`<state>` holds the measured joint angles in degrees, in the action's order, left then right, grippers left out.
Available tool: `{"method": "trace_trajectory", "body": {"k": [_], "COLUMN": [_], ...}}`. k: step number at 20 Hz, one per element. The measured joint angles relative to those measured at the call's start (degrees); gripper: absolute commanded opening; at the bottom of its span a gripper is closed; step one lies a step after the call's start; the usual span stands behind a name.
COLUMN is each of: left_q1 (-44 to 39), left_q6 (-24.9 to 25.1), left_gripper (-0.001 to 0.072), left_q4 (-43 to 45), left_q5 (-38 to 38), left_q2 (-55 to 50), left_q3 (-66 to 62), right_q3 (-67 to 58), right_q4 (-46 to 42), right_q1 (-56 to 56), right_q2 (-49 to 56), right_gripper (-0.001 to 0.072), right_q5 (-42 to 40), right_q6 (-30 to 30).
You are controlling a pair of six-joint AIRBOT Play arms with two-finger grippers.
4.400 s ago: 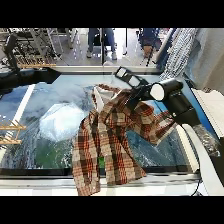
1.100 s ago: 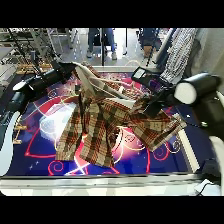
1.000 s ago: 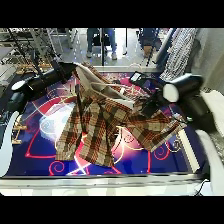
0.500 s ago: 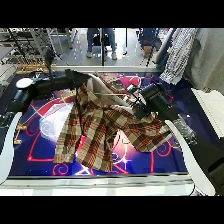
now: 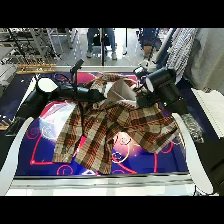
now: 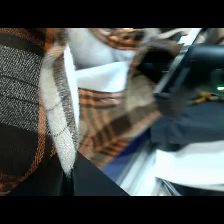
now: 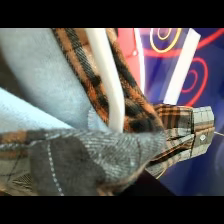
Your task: Fold the clothes and pants, and hang the long-sleeved shirts on hangers.
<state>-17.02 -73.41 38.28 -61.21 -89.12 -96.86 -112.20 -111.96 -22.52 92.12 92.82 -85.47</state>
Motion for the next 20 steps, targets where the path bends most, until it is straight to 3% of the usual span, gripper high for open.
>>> {"method": "trace_trajectory", "body": {"k": [6, 9, 13, 14, 16, 17, 20], "left_q1": [-1.3, -2.4, -4.2, -4.5, -4.8, -4.9, -5.0], "left_q6": [-2.0, -2.2, -2.5, -2.5, -2.5, -2.5, -2.3], "left_gripper": [0.0019, 0.0019, 0.002, 0.0061, 0.0583, 0.065, 0.065], "left_q4": [3.4, 3.9, 4.3, 4.7, 4.9, 4.9, 4.7], "left_q5": [4.0, 4.3, 1.7, 1.1, -0.8, 0.6, 7.1], "left_q2": [3.8, 5.4, 7.0, 7.2, 7.5, 7.6, 9.1], "left_q3": [0.0, 0.0, 0.0, 0.1, 0.2, 0.2, 0.2], "right_q3": [-4.1, -4.5, -4.6, -4.6, -4.7, -4.7, -4.7], "right_q4": [3.7, 10.7, 13.4, 13.5, 12.2, 10.8, 5.9], "right_q1": [-2.8, -4.1, -3.6, -3.4, -3.1, -3.0, -2.9], "right_q2": [-5.4, -7.1, -7.7, -8.1, -9.4, -10.3, -12.8], "right_gripper": [0.0051, 0.005, 0.005, 0.005, 0.005, 0.005, 0.005], "right_q5": [2.0, -6.8, -22.4, -25.4, -32.4, -34.5, -39.0], "right_q6": [0.6, -0.4, -9.7, -12.2, -18.1, -20.8, -28.2]}}
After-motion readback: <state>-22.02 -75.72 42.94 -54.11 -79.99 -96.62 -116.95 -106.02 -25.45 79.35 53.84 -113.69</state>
